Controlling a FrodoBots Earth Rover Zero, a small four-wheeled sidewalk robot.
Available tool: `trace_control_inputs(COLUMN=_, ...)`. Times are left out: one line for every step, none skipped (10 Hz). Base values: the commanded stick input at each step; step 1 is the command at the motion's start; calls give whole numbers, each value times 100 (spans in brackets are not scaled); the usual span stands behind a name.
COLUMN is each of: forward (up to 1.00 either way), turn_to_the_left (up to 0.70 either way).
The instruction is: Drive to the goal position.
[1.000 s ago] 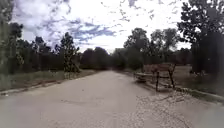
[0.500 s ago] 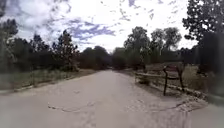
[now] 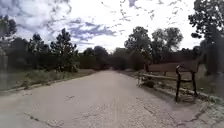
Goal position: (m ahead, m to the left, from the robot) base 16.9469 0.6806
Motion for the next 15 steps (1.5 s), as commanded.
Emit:
trace_control_inputs(forward=85, turn_to_the_left=0)
trace_control_inputs(forward=85, turn_to_the_left=0)
trace_control_inputs(forward=85, turn_to_the_left=0)
trace_control_inputs(forward=85, turn_to_the_left=0)
trace_control_inputs(forward=85, turn_to_the_left=0)
trace_control_inputs(forward=85, turn_to_the_left=0)
trace_control_inputs(forward=85, turn_to_the_left=0)
trace_control_inputs(forward=85, turn_to_the_left=0)
trace_control_inputs(forward=85, turn_to_the_left=0)
trace_control_inputs(forward=85, turn_to_the_left=0)
trace_control_inputs(forward=85, turn_to_the_left=0)
trace_control_inputs(forward=85, turn_to_the_left=0)
trace_control_inputs(forward=85, turn_to_the_left=0)
trace_control_inputs(forward=85, turn_to_the_left=0)
trace_control_inputs(forward=85, turn_to_the_left=0)
